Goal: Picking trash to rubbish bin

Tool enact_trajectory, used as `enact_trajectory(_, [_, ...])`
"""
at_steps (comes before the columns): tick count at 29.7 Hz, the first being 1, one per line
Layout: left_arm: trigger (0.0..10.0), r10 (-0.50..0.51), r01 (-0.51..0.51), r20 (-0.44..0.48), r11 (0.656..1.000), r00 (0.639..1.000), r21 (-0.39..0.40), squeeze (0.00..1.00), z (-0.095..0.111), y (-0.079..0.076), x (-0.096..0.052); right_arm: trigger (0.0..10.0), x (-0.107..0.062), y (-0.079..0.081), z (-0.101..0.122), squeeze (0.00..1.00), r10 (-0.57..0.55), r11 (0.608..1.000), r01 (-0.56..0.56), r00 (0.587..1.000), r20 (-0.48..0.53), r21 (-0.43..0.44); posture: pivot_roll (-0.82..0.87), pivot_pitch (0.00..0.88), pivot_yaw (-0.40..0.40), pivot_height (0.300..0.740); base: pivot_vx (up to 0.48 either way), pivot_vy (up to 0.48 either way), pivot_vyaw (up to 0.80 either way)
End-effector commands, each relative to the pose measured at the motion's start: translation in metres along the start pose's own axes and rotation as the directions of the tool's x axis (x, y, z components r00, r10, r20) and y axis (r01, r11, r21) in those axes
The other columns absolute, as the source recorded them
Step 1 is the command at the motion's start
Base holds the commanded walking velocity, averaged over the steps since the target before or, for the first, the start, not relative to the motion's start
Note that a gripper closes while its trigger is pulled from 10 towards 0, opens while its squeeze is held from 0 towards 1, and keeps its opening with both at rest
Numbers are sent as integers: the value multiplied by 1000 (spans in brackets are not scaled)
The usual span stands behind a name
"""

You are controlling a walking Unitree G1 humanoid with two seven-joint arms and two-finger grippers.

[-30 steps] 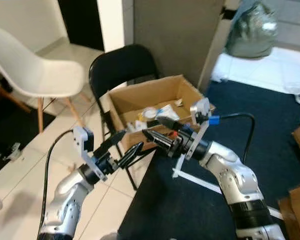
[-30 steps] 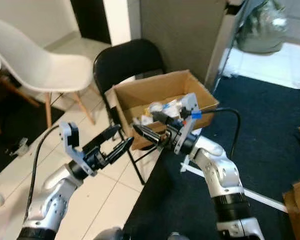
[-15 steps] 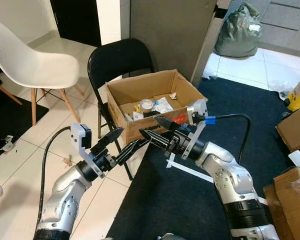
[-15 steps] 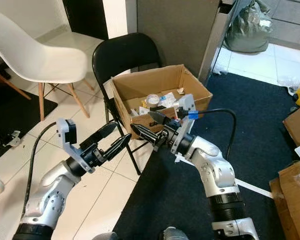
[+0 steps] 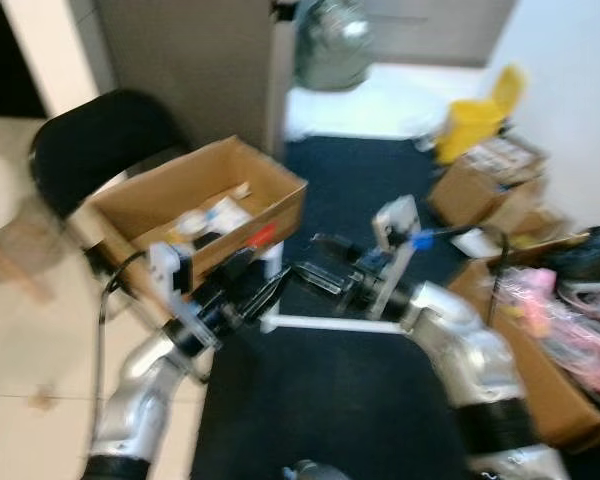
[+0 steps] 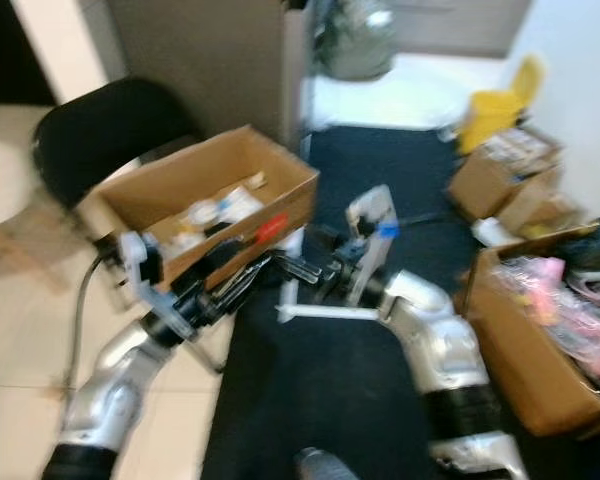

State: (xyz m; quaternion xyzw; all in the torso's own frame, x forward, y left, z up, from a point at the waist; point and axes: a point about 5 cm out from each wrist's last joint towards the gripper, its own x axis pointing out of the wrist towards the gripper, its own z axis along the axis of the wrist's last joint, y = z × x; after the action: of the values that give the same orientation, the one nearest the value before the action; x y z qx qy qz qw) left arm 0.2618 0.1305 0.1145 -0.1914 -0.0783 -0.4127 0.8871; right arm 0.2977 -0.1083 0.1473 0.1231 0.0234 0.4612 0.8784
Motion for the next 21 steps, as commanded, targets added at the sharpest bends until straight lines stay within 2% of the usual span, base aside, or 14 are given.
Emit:
enact_trajectory(1, [10000, 22, -22, 4, 1000, 1000, 17, 0, -2, 1, 6, 10000, 0, -6, -2, 0, -43, 999, 43, 999, -25, 0, 37, 0, -43, 740, 0, 0, -781])
enact_trajectory(4, [10000, 33, -33, 11, 999, 999, 29, 0, -1, 3, 10, 10000, 0, -11, -2, 0, -92, 996, 92, 996, -18, -6, 37, 0, -44, 740, 0, 0, -781])
enact_trajectory(8, [10000, 77, -78, 27, 994, 997, 70, 0, 3, 8, 14, 10000, -4, -23, -1, 0, -221, 975, 221, 975, 13, -37, 35, 0, -46, 740, 0, 0, -781])
enact_trajectory(10, [10000, 186, -192, 63, 975, 981, 113, 0, 7, 16, 17, 10000, -13, -34, 0, 0, -367, 923, 369, 929, 38, -110, 29, 0, -39, 740, 0, 0, -778])
enact_trajectory(11, [10000, 186, -192, 63, 975, 981, 113, 0, 7, 16, 17, 10000, -13, -34, 0, 0, -367, 923, 369, 929, 38, -110, 29, 0, -39, 740, 0, 0, -781])
enact_trajectory(13, [10000, 246, -253, 62, 957, 967, 142, 0, 6, 20, 15, 10000, -21, -38, -2, 0, -441, 880, 441, 897, 44, -174, 20, 0, -32, 740, 0, 0, -781])
enact_trajectory(14, [10000, 246, -253, 62, 957, 967, 142, 0, 6, 20, 15, 10000, -21, -38, -2, 0, -441, 880, 441, 897, 44, -174, 20, 0, -32, 740, 0, 0, -781])
enact_trajectory(16, [10000, 384, -391, 74, 910, 920, 138, 0, 5, 30, 4, 10000, -33, -41, -9, 0, -539, 811, 537, 840, 61, -233, 14, 0, -21, 740, 0, 0, -775])
enact_trajectory(17, [10000, 384, -391, 74, 910, 920, 138, 0, 5, 30, 4, 10000, -33, -41, -9, 0, -539, 811, 537, 840, 61, -233, 14, 0, -21, 740, 0, 0, -769])
enact_trajectory(20, [10000, 501, -502, 57, 847, 864, 175, 0, 2, 37, -5, 10000, -34, -42, -11, 0, -579, 774, 577, 812, 80, -259, 29, 0, -21, 740, 0, 0, -767])
enact_trajectory(21, [10000, 501, -502, 57, 847, 864, 175, 0, 2, 37, -5, 10000, -34, -42, -11, 0, -579, 774, 577, 812, 80, -259, 29, 0, -21, 740, 0, 0, -763])
